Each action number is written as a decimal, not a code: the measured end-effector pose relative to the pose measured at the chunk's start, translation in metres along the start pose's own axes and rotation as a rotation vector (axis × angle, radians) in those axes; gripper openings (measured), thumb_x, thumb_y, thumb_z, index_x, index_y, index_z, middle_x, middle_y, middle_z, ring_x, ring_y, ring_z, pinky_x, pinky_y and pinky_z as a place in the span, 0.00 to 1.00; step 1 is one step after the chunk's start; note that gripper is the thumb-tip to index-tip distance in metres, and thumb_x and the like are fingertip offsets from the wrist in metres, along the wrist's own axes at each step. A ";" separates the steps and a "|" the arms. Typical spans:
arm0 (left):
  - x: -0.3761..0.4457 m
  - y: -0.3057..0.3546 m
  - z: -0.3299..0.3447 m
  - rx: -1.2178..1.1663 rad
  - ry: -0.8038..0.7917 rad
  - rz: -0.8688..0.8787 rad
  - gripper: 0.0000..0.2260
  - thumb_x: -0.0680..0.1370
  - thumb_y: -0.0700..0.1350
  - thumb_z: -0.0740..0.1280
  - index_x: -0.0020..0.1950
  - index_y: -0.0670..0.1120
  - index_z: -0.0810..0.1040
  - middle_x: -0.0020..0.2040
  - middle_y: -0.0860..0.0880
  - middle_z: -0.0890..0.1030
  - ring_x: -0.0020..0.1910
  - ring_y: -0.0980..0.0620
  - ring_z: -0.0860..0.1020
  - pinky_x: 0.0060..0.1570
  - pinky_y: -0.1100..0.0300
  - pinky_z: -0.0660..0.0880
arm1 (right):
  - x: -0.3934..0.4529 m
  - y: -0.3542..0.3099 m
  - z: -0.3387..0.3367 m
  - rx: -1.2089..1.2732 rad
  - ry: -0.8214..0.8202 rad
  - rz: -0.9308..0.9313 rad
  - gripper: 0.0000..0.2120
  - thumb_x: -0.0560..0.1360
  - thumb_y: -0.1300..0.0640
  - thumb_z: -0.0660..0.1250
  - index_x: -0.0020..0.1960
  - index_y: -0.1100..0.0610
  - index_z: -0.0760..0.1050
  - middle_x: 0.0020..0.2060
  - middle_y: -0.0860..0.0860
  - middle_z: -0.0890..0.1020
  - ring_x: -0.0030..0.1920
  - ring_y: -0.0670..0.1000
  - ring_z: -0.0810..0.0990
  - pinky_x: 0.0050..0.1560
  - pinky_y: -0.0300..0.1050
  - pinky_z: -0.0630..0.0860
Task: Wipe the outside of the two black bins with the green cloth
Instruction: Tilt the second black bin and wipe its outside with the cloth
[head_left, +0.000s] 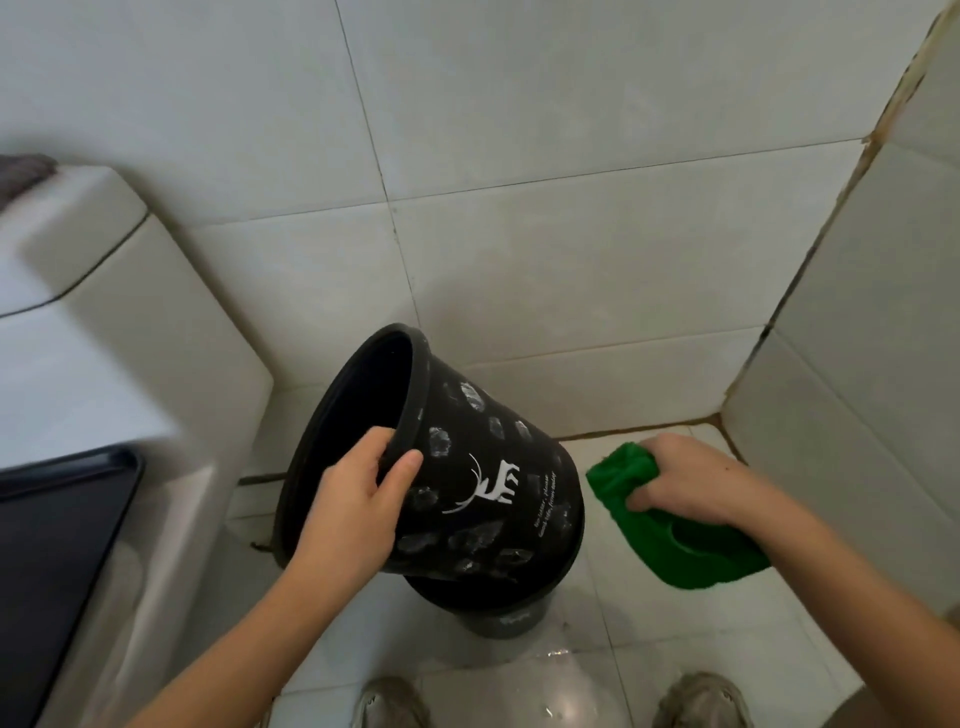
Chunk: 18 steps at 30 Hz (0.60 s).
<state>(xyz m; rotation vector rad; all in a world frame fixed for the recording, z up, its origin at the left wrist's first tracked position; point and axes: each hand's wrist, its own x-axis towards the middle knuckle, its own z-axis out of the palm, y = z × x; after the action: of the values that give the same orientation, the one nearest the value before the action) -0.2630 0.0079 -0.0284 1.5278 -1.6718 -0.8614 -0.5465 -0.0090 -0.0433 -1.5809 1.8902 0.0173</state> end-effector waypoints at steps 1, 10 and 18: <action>-0.004 0.001 0.003 -0.012 -0.045 -0.002 0.06 0.81 0.43 0.63 0.50 0.52 0.77 0.42 0.60 0.83 0.42 0.61 0.82 0.39 0.69 0.76 | 0.000 0.000 -0.002 0.008 0.031 -0.009 0.11 0.70 0.52 0.73 0.50 0.54 0.76 0.44 0.52 0.82 0.43 0.51 0.81 0.47 0.48 0.79; -0.002 0.015 -0.018 -0.143 -0.440 -0.145 0.31 0.79 0.31 0.62 0.73 0.61 0.64 0.53 0.47 0.85 0.53 0.49 0.84 0.52 0.55 0.81 | 0.002 -0.006 0.007 0.194 0.262 -0.056 0.09 0.70 0.53 0.73 0.48 0.53 0.77 0.41 0.50 0.82 0.42 0.51 0.81 0.48 0.52 0.79; 0.005 0.016 -0.028 -0.096 -0.495 -0.216 0.35 0.73 0.23 0.64 0.70 0.57 0.66 0.56 0.50 0.84 0.54 0.49 0.83 0.50 0.54 0.80 | 0.009 -0.012 0.027 0.282 0.286 -0.056 0.10 0.70 0.51 0.73 0.46 0.48 0.73 0.41 0.47 0.80 0.43 0.50 0.80 0.47 0.51 0.79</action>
<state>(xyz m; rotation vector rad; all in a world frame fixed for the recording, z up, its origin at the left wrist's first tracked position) -0.2480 0.0038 0.0000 1.5290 -1.7847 -1.5106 -0.5241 -0.0086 -0.0638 -1.4998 1.9572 -0.5026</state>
